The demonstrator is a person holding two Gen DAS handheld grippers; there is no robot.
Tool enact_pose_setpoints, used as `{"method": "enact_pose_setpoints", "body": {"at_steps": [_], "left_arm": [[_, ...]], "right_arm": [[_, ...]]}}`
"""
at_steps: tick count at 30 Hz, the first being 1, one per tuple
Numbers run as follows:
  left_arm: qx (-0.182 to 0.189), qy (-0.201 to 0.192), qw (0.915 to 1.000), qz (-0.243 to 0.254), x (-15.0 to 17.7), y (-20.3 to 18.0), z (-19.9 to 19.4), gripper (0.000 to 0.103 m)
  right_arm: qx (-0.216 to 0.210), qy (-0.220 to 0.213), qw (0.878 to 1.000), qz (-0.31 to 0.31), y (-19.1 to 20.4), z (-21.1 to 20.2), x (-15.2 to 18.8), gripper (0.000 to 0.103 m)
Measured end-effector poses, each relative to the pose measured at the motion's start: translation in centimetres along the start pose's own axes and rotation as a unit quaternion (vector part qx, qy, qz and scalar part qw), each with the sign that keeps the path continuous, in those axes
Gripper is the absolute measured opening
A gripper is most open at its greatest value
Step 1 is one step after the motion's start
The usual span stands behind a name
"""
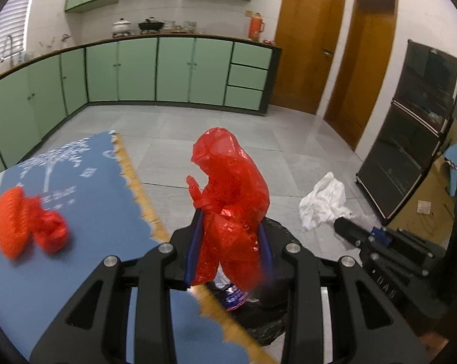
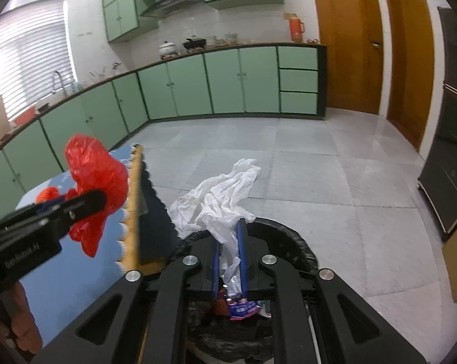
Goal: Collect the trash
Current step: 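Carry the red bag and white tissue over the bin and open both tools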
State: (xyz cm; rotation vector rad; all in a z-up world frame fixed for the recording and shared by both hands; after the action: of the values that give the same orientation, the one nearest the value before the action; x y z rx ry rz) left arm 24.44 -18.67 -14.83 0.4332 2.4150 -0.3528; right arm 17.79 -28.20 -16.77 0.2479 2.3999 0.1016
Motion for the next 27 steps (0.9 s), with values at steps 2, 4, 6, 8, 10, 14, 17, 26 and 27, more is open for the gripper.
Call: {"method": "enact_pose_setpoints", "body": {"at_steps": [2,4,6,8,10,14,17,26,27], "left_arm": [[0.005,0.006,0.9999,0.006,-0.3,-0.9,1.3,0.032],[0.01,0.013,0.9998,0.01,-0.4,-1.2,2.3,0.032],[0.014,0.025,0.9995,0.014,-0.6,-1.9,3.8,0.032],[0.017,0.036,0.999,0.018,-0.9,-2.3,5.0,0.032],[0.021,0.047,0.9984,0.022,-1.2,-2.8,6.2,0.033],[0.023,0.069,0.9969,0.029,-1.2,-3.4,8.2,0.035],[0.025,0.091,0.9951,0.029,-0.9,-3.4,9.6,0.038],[0.033,0.088,0.9955,0.012,-1.1,-2.4,9.1,0.059],[0.033,0.086,0.9957,0.009,-1.2,-2.3,8.9,0.059]], "right_arm": [[0.007,0.003,1.0,0.006,-1.0,0.6,0.1,0.011],[0.014,0.006,1.0,0.013,-2.0,1.3,0.3,0.011],[0.02,0.011,1.0,0.02,-2.9,1.9,0.5,0.011],[0.026,0.019,0.999,0.027,-3.8,2.8,0.7,0.011],[0.031,0.026,0.999,0.032,-4.5,3.5,0.9,0.011],[0.036,0.045,0.997,0.043,-5.6,5.2,1.3,0.011],[0.034,0.063,0.996,0.052,-6.3,6.5,1.8,0.014],[0.053,0.074,0.994,0.052,-6.6,7.6,2.3,0.045],[0.056,0.073,0.994,0.052,-6.6,7.6,2.3,0.047]]}}
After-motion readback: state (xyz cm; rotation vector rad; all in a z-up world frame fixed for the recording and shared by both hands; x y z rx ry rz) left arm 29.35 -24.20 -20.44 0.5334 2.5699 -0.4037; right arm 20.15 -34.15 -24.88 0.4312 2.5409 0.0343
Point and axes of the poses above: each gripper's, at about its wrist camera, not at the fingertips, and z roughly the way its jaws point, y to its left, x to its underside, the point moved 9 cm from there along z, roughly the way its jaws point, and after that the axes turned 11 degrees about y, right-handed, at the moved point
